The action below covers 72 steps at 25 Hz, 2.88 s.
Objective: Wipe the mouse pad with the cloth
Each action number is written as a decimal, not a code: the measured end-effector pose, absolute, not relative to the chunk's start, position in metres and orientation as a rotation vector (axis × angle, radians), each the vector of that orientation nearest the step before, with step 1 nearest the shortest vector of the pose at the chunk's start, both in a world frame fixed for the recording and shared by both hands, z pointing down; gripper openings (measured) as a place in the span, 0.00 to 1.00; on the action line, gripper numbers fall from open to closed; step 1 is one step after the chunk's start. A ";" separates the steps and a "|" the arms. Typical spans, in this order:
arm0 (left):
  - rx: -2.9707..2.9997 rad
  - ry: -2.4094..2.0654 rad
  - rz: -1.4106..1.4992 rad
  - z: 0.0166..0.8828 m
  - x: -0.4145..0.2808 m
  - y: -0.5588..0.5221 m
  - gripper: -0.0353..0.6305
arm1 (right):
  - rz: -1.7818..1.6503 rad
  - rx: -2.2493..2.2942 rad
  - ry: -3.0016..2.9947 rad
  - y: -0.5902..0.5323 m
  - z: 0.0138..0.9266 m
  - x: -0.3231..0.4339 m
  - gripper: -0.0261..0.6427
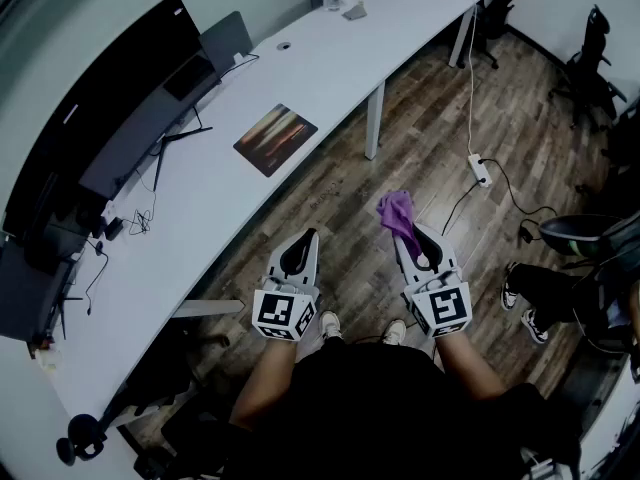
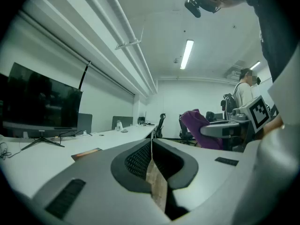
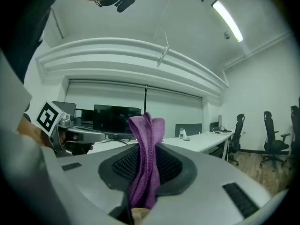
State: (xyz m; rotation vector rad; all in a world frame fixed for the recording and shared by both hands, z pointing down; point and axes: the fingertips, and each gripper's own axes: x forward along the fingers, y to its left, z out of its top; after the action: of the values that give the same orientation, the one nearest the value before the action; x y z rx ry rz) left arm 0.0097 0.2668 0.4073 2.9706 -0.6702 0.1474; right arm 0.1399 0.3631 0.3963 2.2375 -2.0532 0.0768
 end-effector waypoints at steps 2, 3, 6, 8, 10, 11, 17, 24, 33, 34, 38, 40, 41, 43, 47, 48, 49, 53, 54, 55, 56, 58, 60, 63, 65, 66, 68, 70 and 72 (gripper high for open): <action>2.970 -0.673 0.156 0.409 0.008 0.264 0.09 | 0.077 2.236 -2.060 0.360 0.396 0.138 0.18; 2.969 -0.673 0.159 0.410 0.008 0.263 0.09 | 0.077 2.235 -2.064 0.358 0.396 0.138 0.18; 2.969 -0.667 0.163 0.412 0.004 0.262 0.09 | 0.078 2.229 -2.072 0.355 0.398 0.133 0.18; 2.975 -0.659 0.167 0.412 0.003 0.261 0.09 | 0.080 2.226 -2.073 0.352 0.399 0.130 0.18; 2.977 -0.648 0.165 0.412 0.002 0.258 0.09 | 0.081 2.226 -2.074 0.348 0.399 0.128 0.18; 2.977 -0.644 0.164 0.412 0.001 0.257 0.09 | 0.088 2.225 -2.082 0.345 0.399 0.125 0.18; 2.993 -0.633 0.149 0.413 -0.014 0.241 0.09 | 0.099 2.183 -2.187 0.322 0.394 0.101 0.20; 2.998 -0.588 0.153 0.415 -0.043 0.216 0.09 | 0.115 2.251 -2.089 0.294 0.398 0.083 0.21; 3.014 -0.595 0.172 0.418 -0.074 0.193 0.09 | 0.124 2.252 -2.084 0.267 0.404 0.058 0.21; 3.007 -0.598 0.179 0.420 -0.077 0.192 0.09 | 0.124 2.241 -2.091 0.265 0.404 0.055 0.21; 2.977 -0.632 0.180 0.424 -0.079 0.182 0.09 | 0.118 2.223 -2.083 0.255 0.402 0.057 0.21; 2.971 -0.650 0.185 0.426 -0.077 0.174 0.08 | 0.106 2.217 -2.089 0.247 0.402 0.062 0.21; 2.969 -0.661 0.186 0.427 -0.076 0.170 0.09 | 0.101 2.211 -2.099 0.243 0.404 0.064 0.21; 2.965 -0.685 0.187 0.428 -0.071 0.161 0.09 | 0.096 2.197 -2.120 0.234 0.407 0.069 0.21; 2.957 -0.726 0.191 0.429 -0.053 0.141 0.09 | 0.103 2.170 -2.153 0.211 0.411 0.087 0.21; 2.954 -0.736 0.193 0.429 -0.049 0.137 0.09 | 0.107 2.162 -2.160 0.205 0.411 0.092 0.21; 2.951 -0.747 0.194 0.429 -0.044 0.132 0.09 | 0.111 2.155 -2.167 0.198 0.412 0.097 0.21; 2.934 -0.790 0.208 0.433 -0.027 0.111 0.09 | 0.127 2.127 -2.198 0.173 0.416 0.118 0.21; 2.930 -0.801 0.213 0.435 -0.023 0.107 0.09 | 0.130 2.120 -2.206 0.168 0.417 0.122 0.21; 2.926 -0.812 0.218 0.436 -0.019 0.103 0.09 | 0.132 2.115 -2.213 0.163 0.418 0.127 0.21; 2.922 -0.823 0.223 0.437 -0.015 0.099 0.09 | 0.134 2.113 -2.215 0.158 0.419 0.132 0.21; 2.913 -0.844 0.231 0.438 -0.008 0.092 0.09 | 0.137 2.111 -2.218 0.149 0.420 0.143 0.21; 2.905 -0.863 0.236 0.437 -0.001 0.084 0.08 | 0.135 2.105 -2.234 0.139 0.420 0.151 0.21; 2.894 -0.894 0.242 0.436 0.007 0.072 0.09 | 0.135 2.085 -2.275 0.123 0.417 0.161 0.21; 2.885 -0.922 0.248 0.437 0.011 0.064 0.09 | 0.142 2.066 -2.296 0.112 0.418 0.168 0.21; 2.878 -0.937 0.252 0.439 0.013 0.060 0.09 | 0.150 2.058 -2.307 0.107 0.419 0.171 0.21; 2.859 -0.973 0.259 0.440 0.015 0.052 0.08 | 0.178 2.042 -2.328 0.098 0.423 0.175 0.21; 2.837 -1.009 0.254 0.440 0.017 0.046 0.09 | 0.202 2.011 -2.355 0.089 0.426 0.177 0.21; 2.823 -1.035 0.252 0.439 0.018 0.037 0.09 | 0.205 1.974 -2.379 0.077 0.428 0.177 0.21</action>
State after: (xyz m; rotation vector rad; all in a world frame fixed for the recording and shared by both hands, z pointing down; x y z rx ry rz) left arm 0.0180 0.0373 0.4390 2.8231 -1.0348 0.2515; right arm 0.1768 0.0773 0.4278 1.9739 -2.3786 0.2048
